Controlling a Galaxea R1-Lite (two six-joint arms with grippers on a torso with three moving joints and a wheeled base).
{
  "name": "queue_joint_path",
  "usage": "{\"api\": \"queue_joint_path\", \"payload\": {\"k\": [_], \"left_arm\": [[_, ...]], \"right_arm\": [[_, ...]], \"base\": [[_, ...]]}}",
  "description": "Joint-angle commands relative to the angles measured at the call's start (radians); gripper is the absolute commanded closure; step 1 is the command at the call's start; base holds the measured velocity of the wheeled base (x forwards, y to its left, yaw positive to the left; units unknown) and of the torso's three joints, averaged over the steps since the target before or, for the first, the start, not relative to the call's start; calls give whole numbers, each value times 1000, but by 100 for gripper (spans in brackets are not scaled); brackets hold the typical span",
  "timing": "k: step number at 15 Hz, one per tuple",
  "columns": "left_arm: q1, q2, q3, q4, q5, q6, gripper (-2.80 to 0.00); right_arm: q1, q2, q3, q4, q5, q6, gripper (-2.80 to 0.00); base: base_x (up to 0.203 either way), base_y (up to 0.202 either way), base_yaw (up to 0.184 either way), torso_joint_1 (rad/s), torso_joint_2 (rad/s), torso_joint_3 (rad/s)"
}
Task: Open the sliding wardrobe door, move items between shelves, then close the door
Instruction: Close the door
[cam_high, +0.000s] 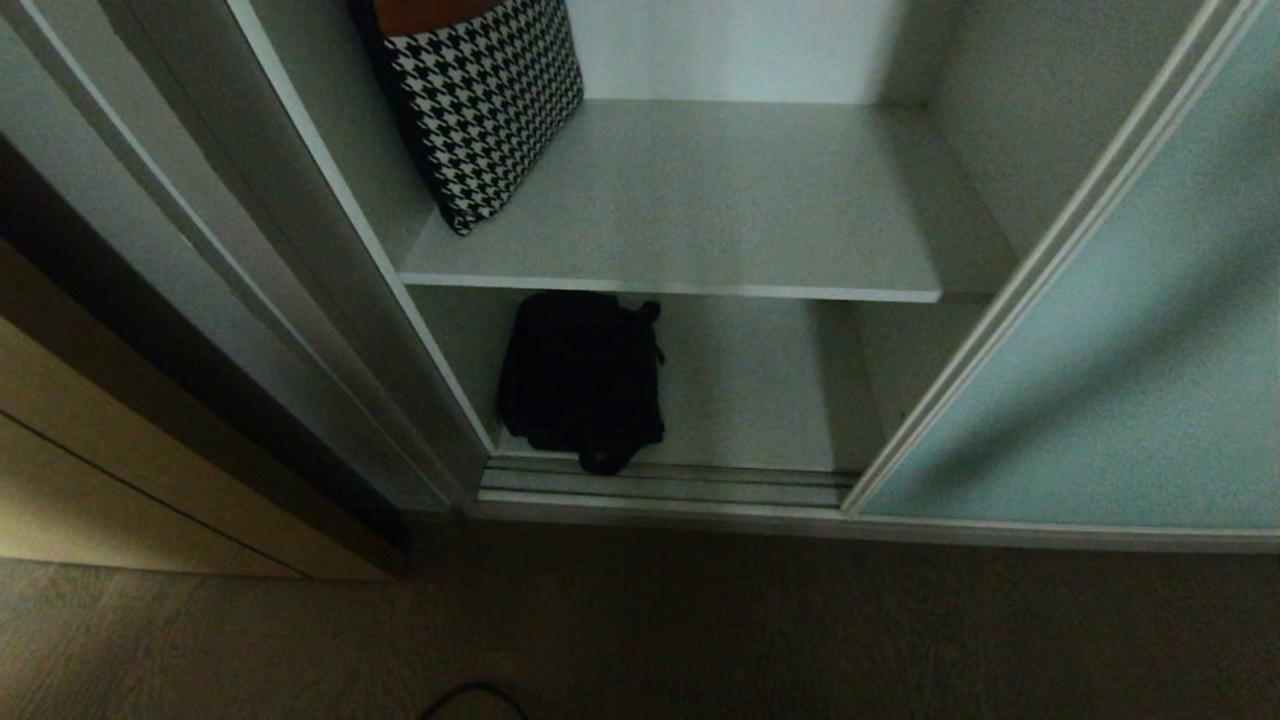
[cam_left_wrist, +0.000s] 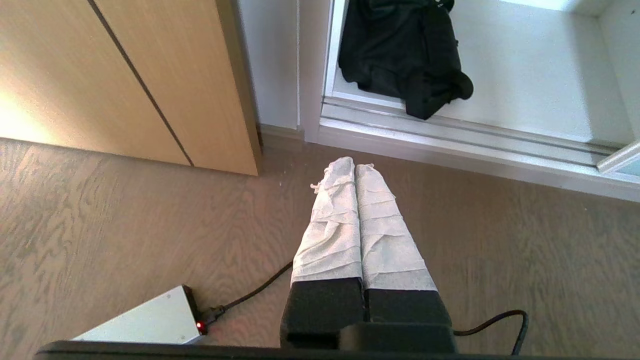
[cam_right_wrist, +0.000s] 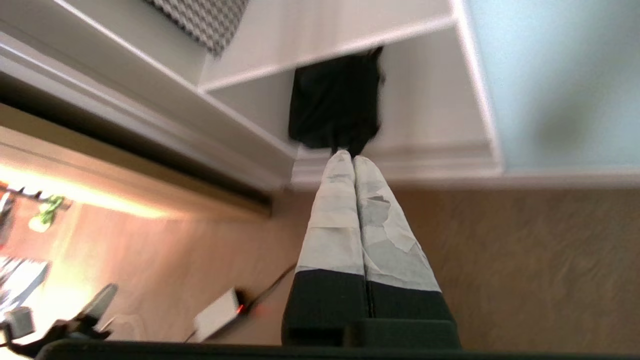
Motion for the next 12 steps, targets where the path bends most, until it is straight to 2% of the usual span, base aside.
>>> {"api": "queue_joint_path", "payload": {"k": [1, 3, 9, 12], "left_arm": [[-1, 2, 2, 0, 0, -1, 0], [0, 2, 2, 0, 0, -1, 0], [0, 2, 2, 0, 0, -1, 0], [0, 2, 2, 0, 0, -1, 0]], "right_arm": [[12, 86, 2, -20, 1, 36, 0], [11, 138, 9, -103, -2, 78, 0], [3, 200, 102, -331, -8, 89, 0], [-28, 160, 99, -350, -12, 76, 0]], "base": [[0, 0, 0, 0, 0, 0], [0, 0, 0, 0, 0, 0], [0, 0, 0, 0, 0, 0], [0, 0, 0, 0, 0, 0]]}}
